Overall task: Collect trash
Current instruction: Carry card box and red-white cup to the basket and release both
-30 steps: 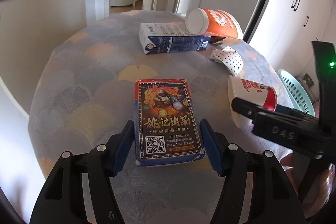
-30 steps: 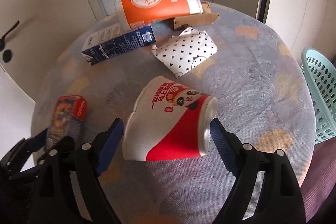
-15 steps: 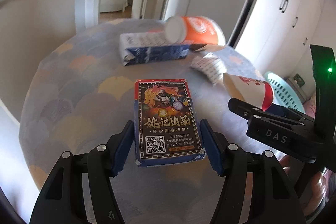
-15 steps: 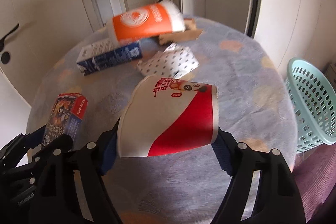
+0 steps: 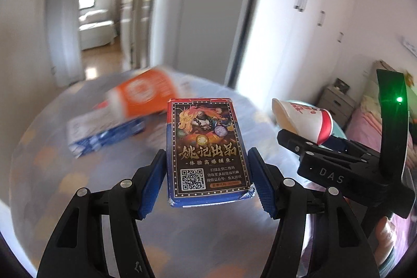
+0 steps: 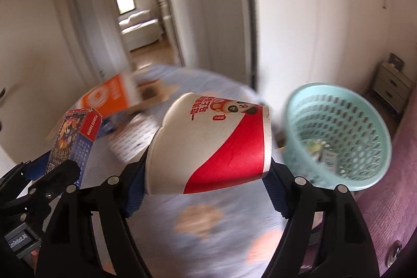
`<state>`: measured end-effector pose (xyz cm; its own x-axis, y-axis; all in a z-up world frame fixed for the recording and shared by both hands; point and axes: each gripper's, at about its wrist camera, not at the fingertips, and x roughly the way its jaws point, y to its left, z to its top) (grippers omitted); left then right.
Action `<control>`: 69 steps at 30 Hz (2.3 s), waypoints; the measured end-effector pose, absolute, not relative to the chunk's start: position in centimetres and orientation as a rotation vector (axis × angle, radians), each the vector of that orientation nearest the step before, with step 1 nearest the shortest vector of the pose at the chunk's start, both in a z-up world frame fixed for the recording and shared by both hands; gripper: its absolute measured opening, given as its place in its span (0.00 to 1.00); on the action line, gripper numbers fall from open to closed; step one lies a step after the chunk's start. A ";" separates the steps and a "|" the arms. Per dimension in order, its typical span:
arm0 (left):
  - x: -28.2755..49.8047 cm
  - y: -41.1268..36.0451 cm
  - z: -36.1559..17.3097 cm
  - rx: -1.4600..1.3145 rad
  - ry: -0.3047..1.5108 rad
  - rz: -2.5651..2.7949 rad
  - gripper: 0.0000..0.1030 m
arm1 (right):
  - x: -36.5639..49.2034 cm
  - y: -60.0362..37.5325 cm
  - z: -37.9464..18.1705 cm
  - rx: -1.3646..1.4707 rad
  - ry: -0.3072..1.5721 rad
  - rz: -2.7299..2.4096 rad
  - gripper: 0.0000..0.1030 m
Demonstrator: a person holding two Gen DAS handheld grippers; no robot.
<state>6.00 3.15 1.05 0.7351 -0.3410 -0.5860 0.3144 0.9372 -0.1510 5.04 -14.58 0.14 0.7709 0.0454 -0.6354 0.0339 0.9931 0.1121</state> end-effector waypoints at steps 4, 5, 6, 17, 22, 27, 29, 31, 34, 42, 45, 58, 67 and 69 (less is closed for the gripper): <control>7.6 -1.5 2.0 -0.004 0.645 -0.448 0.59 | 5.2 -19.1 0.9 0.167 0.668 -0.078 0.71; 8.1 -2.6 2.1 0.000 0.646 -0.467 0.59 | 5.3 -20.5 1.0 0.181 0.665 -0.102 0.71; 8.7 -3.9 2.2 0.005 0.651 -0.492 0.59 | 5.5 -21.3 1.0 0.191 0.664 -0.119 0.71; 13.6 -17.4 0.9 0.118 0.713 -0.634 0.59 | 7.3 -32.9 0.5 0.343 0.672 -0.268 0.71; 16.5 -21.2 -2.2 0.080 0.803 -0.685 0.59 | 8.1 -37.2 -1.3 0.414 0.706 -0.330 0.71; 18.1 -22.5 -5.1 0.069 0.862 -0.692 0.59 | 8.8 -39.9 -3.4 0.449 0.751 -0.361 0.71; 19.0 -22.8 -6.1 0.058 0.887 -0.691 0.59 | 9.0 -40.4 -4.0 0.462 0.759 -0.374 0.71; 19.5 -23.4 -6.7 0.058 0.899 -0.690 0.60 | 9.2 -41.1 -4.4 0.469 0.766 -0.385 0.71; 19.9 -24.0 -7.1 0.068 0.892 -0.684 0.62 | 9.7 -41.5 -4.8 0.477 0.782 -0.379 0.72; 18.8 -22.0 -5.2 0.033 0.841 -0.675 0.75 | 9.7 -41.7 -4.9 0.488 0.792 -0.352 0.73; 17.9 -20.2 -3.7 -0.003 0.806 -0.682 0.75 | 9.1 -40.9 -4.4 0.464 0.783 -0.351 0.73; 12.9 -9.3 4.6 -0.138 0.598 -0.639 0.75 | 6.1 -31.9 1.8 0.300 0.658 -0.224 0.73; 10.2 -0.2 7.5 -0.187 0.468 -0.444 0.75 | 6.3 -21.5 3.2 0.160 0.612 -0.047 0.73; 10.3 1.9 7.5 -0.197 0.467 -0.409 0.76 | 6.7 -19.4 2.6 0.139 0.615 -0.014 0.73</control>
